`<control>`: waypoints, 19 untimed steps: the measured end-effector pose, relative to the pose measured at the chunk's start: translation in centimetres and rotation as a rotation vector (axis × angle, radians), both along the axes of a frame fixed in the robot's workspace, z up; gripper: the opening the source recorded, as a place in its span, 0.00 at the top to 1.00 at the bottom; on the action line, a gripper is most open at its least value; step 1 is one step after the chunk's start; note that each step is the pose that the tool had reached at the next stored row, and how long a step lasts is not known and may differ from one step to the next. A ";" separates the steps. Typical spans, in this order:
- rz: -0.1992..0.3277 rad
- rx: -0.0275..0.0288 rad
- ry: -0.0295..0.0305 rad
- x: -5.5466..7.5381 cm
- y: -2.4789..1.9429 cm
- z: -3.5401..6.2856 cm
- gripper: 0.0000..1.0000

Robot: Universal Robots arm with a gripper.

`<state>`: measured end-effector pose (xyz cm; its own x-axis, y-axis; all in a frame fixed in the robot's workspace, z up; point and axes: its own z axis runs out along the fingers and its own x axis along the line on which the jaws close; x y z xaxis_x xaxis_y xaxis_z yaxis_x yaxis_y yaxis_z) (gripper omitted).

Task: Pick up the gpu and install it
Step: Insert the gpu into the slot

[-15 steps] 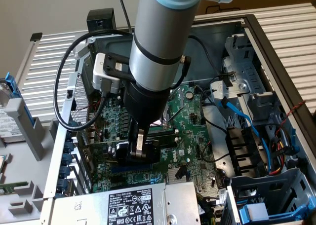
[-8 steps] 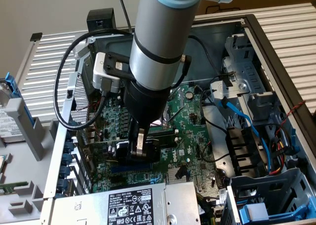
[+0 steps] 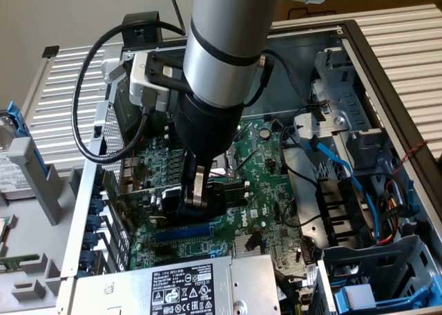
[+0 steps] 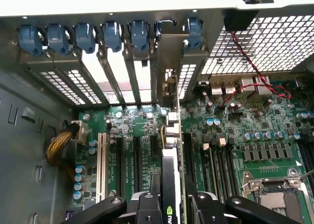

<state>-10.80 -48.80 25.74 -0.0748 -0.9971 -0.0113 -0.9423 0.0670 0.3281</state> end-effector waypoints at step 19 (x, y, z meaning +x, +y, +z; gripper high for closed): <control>0.000 0.0112 0.0092 1.7 -0.53 0.32 0.71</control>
